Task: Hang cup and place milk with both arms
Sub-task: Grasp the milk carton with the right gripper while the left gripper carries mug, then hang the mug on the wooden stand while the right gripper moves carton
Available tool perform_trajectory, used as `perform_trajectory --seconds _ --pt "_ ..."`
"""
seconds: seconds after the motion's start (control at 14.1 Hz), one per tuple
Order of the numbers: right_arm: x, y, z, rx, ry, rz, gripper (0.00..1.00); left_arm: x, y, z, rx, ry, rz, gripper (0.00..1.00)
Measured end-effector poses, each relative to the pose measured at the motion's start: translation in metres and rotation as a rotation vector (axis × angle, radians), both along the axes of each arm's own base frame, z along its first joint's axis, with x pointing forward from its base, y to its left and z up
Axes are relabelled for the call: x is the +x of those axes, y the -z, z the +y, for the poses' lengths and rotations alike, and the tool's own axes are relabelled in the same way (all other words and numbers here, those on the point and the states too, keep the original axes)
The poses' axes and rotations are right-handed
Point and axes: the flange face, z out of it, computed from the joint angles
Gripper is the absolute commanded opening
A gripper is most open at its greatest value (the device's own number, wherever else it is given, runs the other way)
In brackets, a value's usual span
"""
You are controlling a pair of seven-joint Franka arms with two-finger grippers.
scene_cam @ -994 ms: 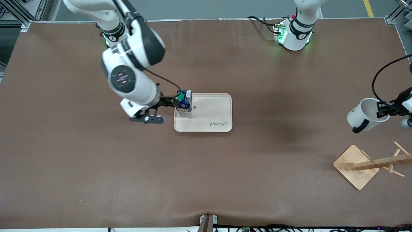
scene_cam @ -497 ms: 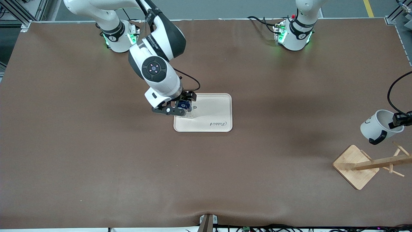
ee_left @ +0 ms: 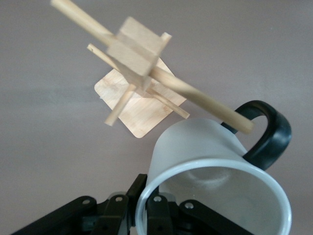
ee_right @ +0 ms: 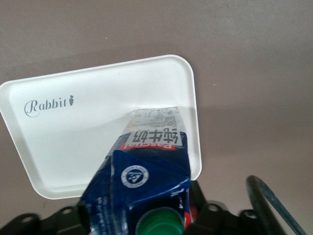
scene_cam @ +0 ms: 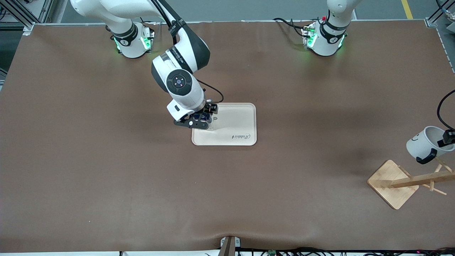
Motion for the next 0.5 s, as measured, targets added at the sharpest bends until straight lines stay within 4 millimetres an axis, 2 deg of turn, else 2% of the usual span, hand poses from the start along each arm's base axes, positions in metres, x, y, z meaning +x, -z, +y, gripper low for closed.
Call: perform_trajectory --seconds 0.14,0.21,0.36,0.5 --pt "0.001 -0.006 0.001 0.0 0.011 0.001 0.0 0.001 0.0 0.008 -0.003 -0.003 -0.007 0.0" --pt "0.001 -0.015 0.001 -0.006 0.009 0.013 0.0 0.002 -0.001 0.01 -0.003 -0.004 -0.011 0.0" --pt "0.009 -0.05 -0.001 -0.018 0.01 0.037 0.0 0.004 -0.003 0.012 -0.003 -0.006 -0.019 0.0" --pt "0.025 -0.088 -0.022 -0.021 0.039 0.048 0.0 0.004 -0.004 0.015 -0.004 -0.01 -0.022 0.0"
